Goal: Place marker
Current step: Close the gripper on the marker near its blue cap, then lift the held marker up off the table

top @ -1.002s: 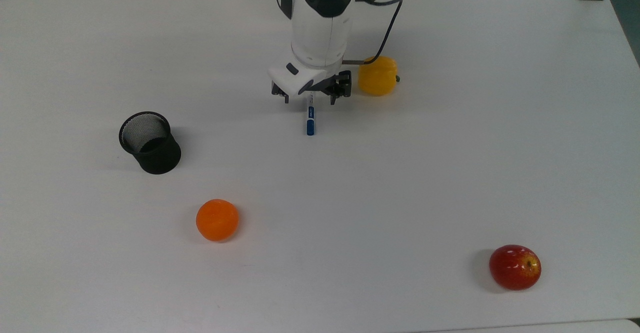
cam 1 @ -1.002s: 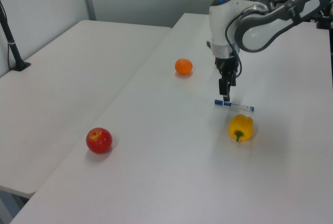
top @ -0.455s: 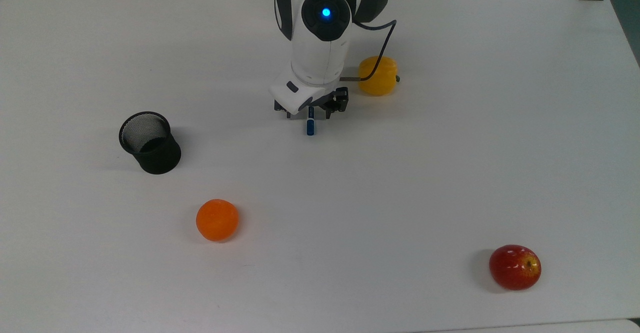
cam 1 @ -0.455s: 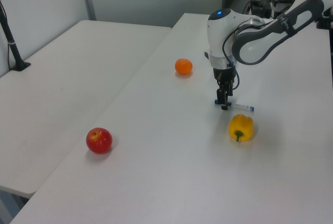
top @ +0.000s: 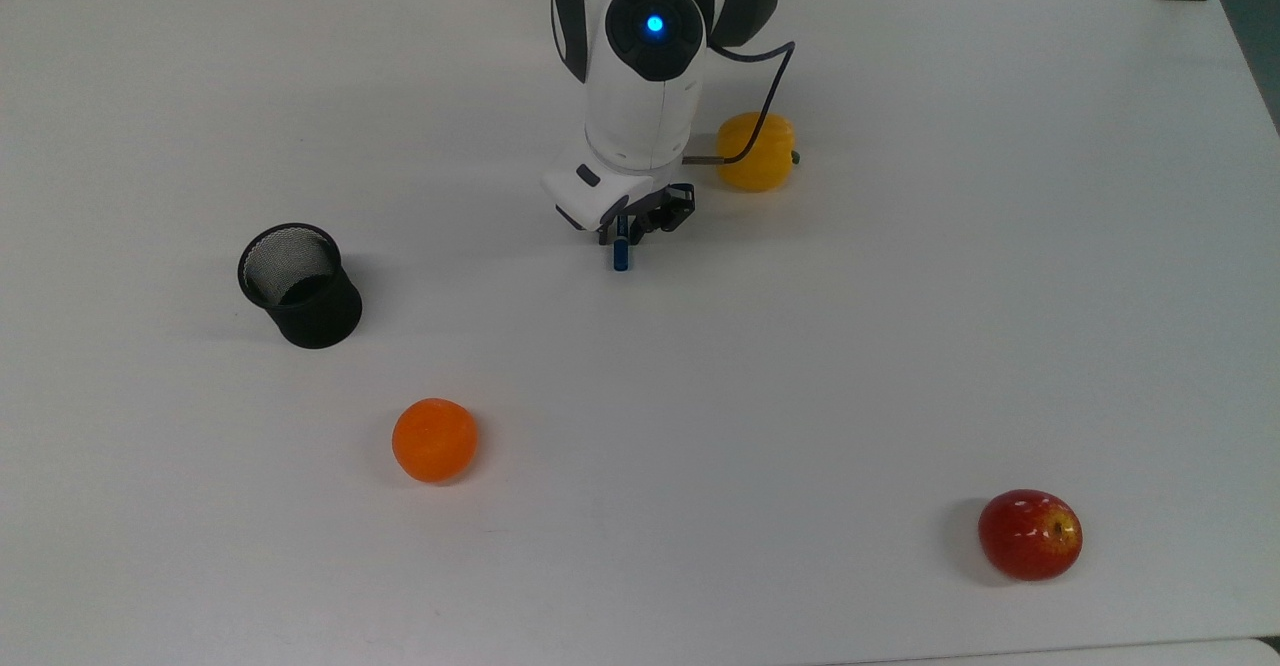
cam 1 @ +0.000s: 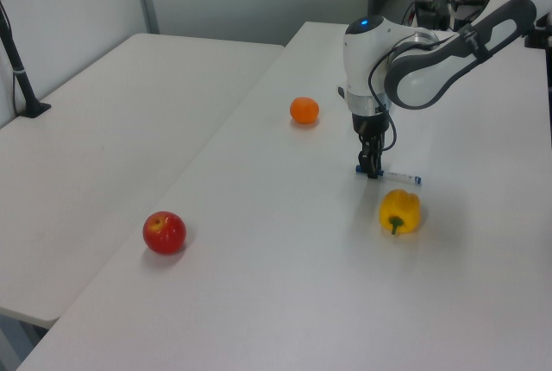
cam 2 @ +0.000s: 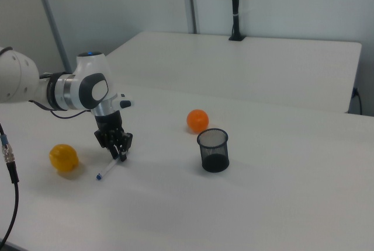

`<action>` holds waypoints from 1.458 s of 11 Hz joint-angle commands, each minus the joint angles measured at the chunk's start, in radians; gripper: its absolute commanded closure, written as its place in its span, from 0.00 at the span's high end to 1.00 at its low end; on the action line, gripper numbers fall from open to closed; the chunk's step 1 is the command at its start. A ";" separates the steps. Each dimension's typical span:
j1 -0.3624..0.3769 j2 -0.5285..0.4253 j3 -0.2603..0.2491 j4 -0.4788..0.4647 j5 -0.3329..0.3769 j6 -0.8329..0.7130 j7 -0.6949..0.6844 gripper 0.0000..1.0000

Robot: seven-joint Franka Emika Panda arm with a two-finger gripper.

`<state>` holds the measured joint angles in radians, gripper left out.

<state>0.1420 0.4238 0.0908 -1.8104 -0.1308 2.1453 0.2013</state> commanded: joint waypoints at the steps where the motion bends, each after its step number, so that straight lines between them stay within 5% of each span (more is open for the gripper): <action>1: 0.001 -0.008 -0.003 -0.024 -0.012 0.025 0.001 0.25; 9: 0.005 -0.074 -0.003 0.003 -0.009 -0.091 0.007 0.13; 16: -0.012 -0.186 -0.014 0.216 -0.003 -0.412 -0.008 0.13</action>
<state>0.1334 0.2439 0.0904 -1.6466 -0.1319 1.7834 0.2014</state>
